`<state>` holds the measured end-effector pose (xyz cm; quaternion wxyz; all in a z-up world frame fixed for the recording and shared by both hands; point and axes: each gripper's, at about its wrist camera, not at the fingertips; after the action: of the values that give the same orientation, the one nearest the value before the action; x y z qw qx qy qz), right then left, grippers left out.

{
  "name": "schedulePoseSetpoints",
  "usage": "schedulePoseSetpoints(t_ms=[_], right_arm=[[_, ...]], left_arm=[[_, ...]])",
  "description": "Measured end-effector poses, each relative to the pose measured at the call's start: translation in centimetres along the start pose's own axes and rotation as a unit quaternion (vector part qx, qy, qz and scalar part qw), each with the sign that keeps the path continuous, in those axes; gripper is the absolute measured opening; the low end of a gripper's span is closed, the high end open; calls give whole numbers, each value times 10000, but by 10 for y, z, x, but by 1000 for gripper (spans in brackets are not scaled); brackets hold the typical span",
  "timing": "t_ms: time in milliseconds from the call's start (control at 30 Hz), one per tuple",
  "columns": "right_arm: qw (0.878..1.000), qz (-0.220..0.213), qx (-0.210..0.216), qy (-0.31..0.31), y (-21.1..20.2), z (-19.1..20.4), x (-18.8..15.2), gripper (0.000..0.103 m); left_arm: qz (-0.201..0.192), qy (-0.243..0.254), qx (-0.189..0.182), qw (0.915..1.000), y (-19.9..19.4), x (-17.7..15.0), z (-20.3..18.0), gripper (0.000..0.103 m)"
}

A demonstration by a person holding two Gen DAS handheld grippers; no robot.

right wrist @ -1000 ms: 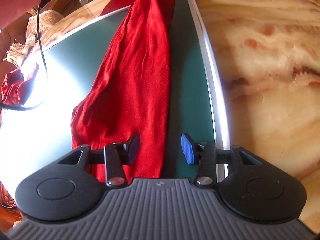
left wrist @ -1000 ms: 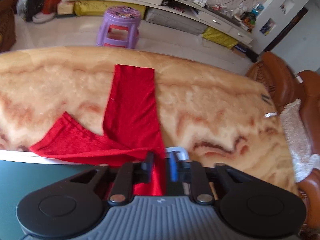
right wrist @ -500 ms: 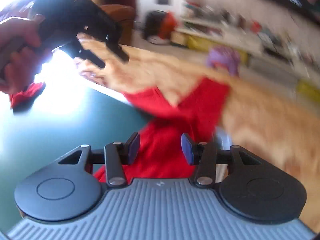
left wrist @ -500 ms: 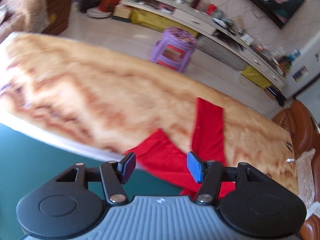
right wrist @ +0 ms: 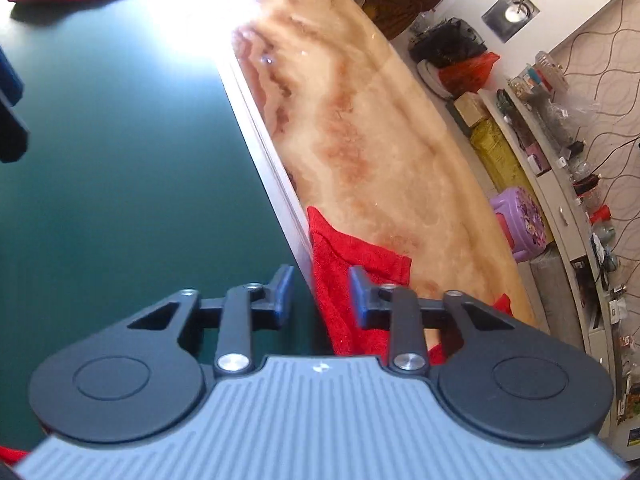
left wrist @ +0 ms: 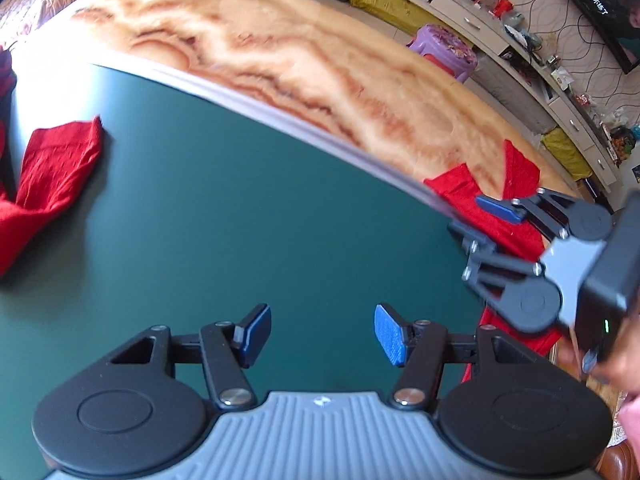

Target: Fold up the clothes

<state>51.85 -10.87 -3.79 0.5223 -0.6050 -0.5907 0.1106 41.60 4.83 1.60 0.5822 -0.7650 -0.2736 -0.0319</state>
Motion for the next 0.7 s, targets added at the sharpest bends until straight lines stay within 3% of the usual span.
schedulePoseSetpoints(t_ms=[33, 167, 267, 333, 433, 500, 600, 667, 700], right_arm=[[9999, 54, 83, 65, 3, -2, 1, 13], [9990, 48, 247, 381, 5, -25, 4, 6], [9905, -268, 432, 1275, -19, -69, 8, 4], [9744, -602, 570, 2089, -38, -109, 8, 4], [9316, -1094, 685, 3398, -51, -176, -13, 4], [9018, -1154, 585, 4123, -48, -213, -41, 4], [8539, -772, 210, 5142, -13, -259, -105, 4], [8112, -275, 150, 5839, 24, -276, -155, 5], [7965, -105, 127, 6044, 36, -278, -173, 5]], left_arm=[[24, 76, -24, 10000, 0, -4, -3, 64], [125, 533, -240, 9982, 1, -23, -24, 67], [267, 803, -565, 9948, 5, -42, -44, 67], [369, 920, -694, 9927, 8, -52, -57, 68], [572, 1021, -878, 9892, 14, -66, -73, 71], [671, 1118, -982, 9866, 17, -74, -83, 71], [727, 1422, -993, 9822, 19, -84, -96, 72], [781, 1566, -993, 9795, 22, -91, -101, 72], [771, 1637, -978, 9786, 22, -93, -104, 72]])
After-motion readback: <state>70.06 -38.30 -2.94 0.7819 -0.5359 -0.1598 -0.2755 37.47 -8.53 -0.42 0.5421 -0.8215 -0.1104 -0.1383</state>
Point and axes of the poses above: each gripper's, at about its wrist camera, not at the fingertips, and y roughly the way its jaws point, z to its left, x to its top, and after that the axes turned 8 degrees about -z, right-handed
